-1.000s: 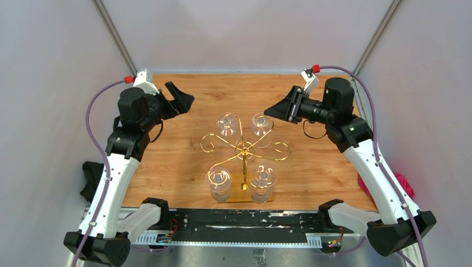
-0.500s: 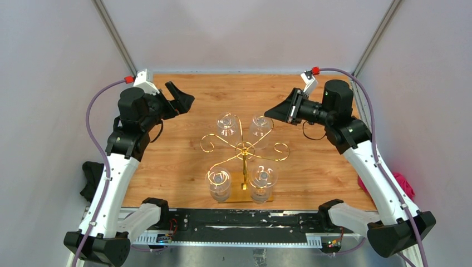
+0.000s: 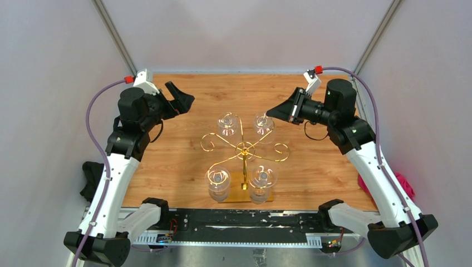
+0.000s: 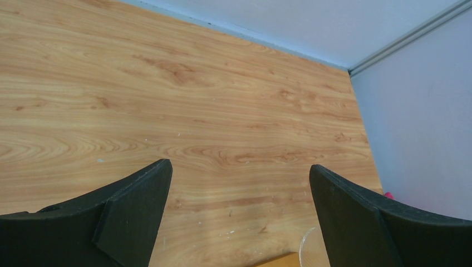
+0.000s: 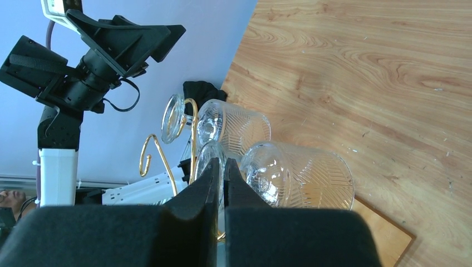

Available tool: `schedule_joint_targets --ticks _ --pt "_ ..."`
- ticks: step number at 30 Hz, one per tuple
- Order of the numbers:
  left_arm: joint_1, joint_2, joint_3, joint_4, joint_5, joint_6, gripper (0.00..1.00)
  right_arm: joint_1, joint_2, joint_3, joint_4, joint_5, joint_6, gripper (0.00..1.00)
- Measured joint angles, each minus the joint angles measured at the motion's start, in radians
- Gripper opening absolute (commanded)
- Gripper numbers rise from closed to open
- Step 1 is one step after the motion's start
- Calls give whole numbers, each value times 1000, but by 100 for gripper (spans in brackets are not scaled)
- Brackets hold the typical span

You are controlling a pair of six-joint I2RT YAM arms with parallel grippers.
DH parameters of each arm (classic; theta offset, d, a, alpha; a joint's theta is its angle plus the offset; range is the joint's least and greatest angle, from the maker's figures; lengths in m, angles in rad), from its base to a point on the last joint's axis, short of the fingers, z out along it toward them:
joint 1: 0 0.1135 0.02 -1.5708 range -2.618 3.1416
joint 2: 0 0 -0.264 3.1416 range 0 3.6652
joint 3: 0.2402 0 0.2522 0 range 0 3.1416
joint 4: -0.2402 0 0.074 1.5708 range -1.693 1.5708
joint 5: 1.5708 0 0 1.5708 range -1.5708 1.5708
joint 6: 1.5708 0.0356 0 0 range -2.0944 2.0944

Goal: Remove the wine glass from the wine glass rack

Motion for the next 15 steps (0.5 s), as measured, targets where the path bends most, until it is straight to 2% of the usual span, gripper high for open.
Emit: schedule_joint_targets --ticks 15 --pt "0 4 -12 1 8 -5 100 0 -75 0 -48 95 21 0"
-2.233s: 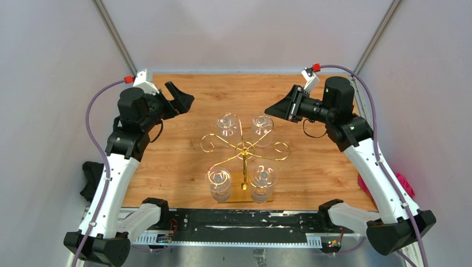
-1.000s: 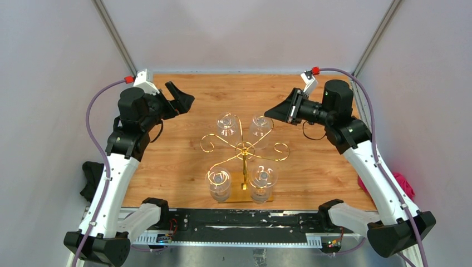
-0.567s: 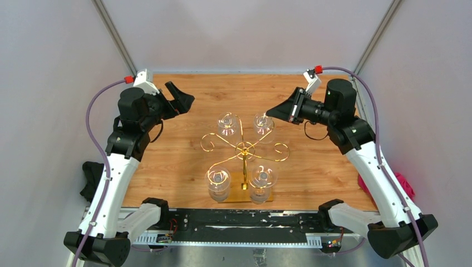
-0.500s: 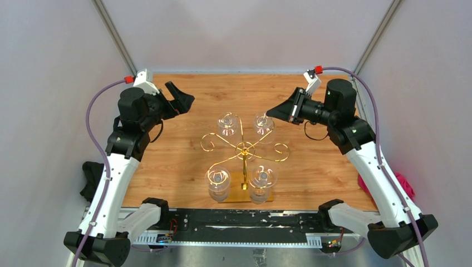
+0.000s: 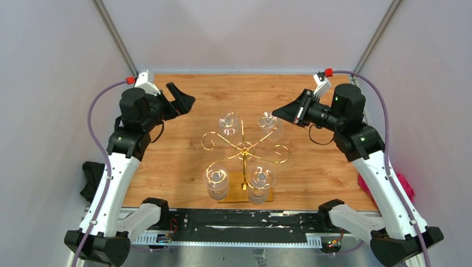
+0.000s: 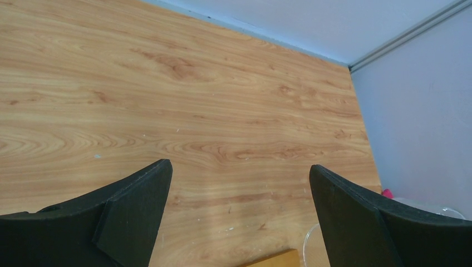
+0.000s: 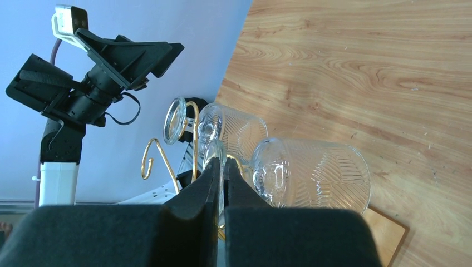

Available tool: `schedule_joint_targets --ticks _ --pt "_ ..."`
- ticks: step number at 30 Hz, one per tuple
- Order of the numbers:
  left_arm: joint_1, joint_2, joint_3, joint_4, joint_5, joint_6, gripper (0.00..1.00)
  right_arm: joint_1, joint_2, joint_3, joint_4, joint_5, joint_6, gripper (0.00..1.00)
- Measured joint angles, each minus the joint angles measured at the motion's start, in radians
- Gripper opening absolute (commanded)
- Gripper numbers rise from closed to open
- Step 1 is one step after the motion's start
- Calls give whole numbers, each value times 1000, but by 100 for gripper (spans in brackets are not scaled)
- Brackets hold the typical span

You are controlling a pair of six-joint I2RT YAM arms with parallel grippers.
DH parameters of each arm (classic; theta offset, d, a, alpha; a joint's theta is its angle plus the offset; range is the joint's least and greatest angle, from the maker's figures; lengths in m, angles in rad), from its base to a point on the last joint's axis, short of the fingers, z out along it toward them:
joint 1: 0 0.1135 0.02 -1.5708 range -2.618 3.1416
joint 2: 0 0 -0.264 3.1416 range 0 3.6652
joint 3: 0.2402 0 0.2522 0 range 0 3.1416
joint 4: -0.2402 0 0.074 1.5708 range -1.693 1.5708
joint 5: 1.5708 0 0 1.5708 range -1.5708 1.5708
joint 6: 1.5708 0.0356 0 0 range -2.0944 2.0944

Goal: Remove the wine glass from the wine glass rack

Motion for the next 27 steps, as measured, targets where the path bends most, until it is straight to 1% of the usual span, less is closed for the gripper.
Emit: schedule_joint_targets --ticks 18,19,20,23,27 --pt "0 7 -1 7 13 -7 100 0 -61 -52 0 47 45 0" --pt "0 7 -1 8 14 -10 100 0 -59 -52 0 45 46 7" --pt "0 7 -1 8 17 -12 100 0 -55 -53 1 42 47 12" --pt "0 7 -5 14 20 -18 100 0 -47 -56 6 27 51 24" --pt "0 7 -9 16 23 -21 100 0 -45 -74 -6 -2 52 33"
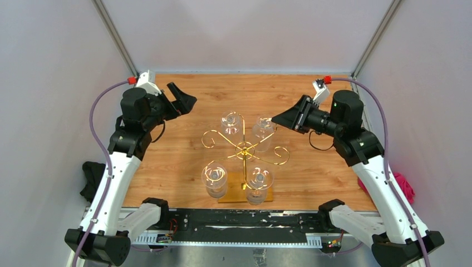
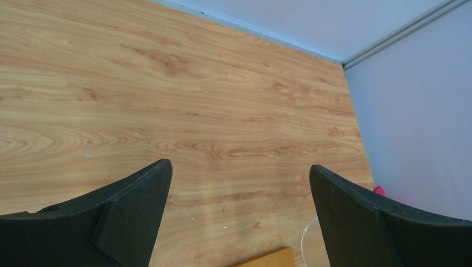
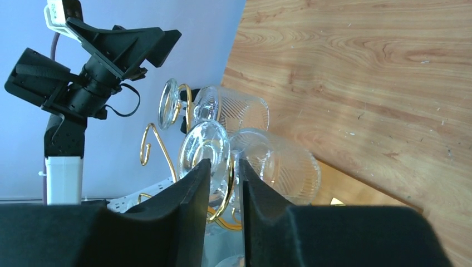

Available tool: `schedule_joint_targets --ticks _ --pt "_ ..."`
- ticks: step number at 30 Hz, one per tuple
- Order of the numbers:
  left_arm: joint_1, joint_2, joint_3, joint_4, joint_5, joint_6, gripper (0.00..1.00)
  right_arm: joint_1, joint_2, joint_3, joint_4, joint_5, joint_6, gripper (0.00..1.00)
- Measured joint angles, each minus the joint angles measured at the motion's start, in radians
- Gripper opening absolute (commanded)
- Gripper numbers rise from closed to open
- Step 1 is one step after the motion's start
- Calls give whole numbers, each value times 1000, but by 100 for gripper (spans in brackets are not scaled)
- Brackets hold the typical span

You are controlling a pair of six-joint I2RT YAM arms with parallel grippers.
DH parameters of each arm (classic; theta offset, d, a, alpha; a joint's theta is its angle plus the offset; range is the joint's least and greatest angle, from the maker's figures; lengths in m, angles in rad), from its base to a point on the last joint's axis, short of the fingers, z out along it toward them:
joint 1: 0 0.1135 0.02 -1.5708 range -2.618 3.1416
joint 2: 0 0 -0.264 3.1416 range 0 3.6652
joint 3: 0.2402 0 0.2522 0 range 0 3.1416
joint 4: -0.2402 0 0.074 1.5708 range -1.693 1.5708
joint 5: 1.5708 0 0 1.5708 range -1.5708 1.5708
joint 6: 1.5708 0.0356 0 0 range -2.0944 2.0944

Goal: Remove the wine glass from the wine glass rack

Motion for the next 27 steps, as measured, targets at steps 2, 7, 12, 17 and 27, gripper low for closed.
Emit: schedule_joint_targets --ticks 2,7,12,17,27 --pt "0 0 -2 0 1 -1 100 0 0 -2 -5 -13 2 35" --pt "0 0 -6 2 3 -1 100 0 -1 -16 6 -31 6 38" --pt "0 0 -7 3 3 -1 100 0 2 -41 48 -60 31 39" --pt "0 0 -10 5 3 -1 100 0 15 -58 90 -80 59 39" --pt "0 0 -12 6 4 -1 100 0 37 -58 109 -103 74 34"
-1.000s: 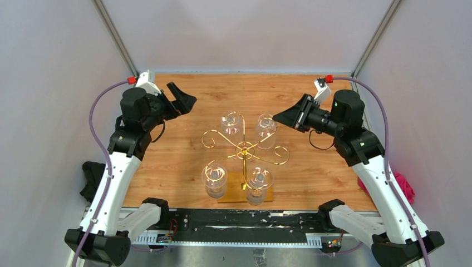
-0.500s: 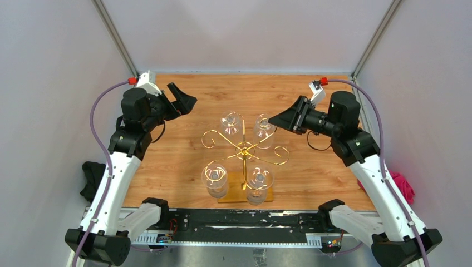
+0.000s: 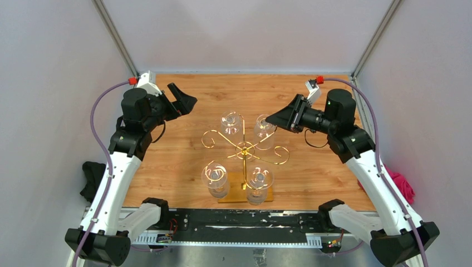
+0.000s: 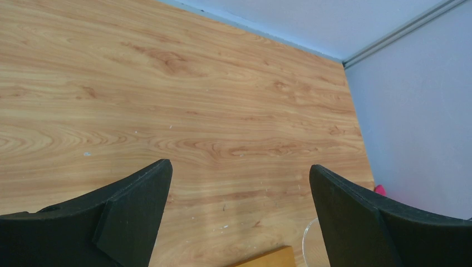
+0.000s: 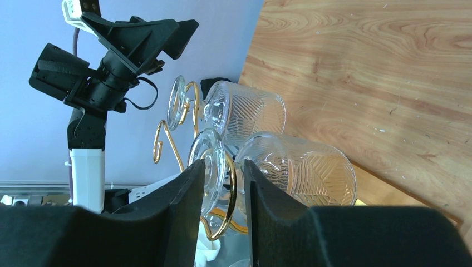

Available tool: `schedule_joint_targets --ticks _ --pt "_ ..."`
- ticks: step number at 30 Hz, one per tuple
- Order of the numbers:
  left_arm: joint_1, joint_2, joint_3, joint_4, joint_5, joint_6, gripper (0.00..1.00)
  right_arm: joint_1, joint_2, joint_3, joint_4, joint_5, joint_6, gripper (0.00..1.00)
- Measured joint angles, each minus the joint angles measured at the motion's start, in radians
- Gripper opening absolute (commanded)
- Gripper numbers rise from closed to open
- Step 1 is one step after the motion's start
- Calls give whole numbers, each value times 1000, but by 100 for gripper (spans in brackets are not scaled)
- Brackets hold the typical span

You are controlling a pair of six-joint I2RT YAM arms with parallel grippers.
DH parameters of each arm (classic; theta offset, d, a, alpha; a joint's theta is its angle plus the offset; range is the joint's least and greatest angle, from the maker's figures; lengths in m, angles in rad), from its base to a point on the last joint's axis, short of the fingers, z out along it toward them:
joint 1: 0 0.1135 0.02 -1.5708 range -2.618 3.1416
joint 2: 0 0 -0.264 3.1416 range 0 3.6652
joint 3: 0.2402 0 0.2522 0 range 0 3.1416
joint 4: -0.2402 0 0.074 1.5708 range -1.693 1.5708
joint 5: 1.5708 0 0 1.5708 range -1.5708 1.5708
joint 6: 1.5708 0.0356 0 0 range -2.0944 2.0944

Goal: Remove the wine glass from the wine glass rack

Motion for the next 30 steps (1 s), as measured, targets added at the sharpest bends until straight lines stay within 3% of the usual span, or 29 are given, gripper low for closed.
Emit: schedule_joint_targets --ticks 3,5,13,22,30 --pt "0 0 0 0 0 0 100 0 9 0 8 -11 4 22" --pt "0 0 0 0 0 0 100 0 13 3 11 -19 5 19" --pt "0 0 0 0 1 0 100 0 28 34 -28 -7 3 21" --pt "0 0 0 0 3 0 100 0 19 48 -71 31 -29 32" --pt "0 0 0 0 10 0 100 0 14 67 -92 61 -75 30"
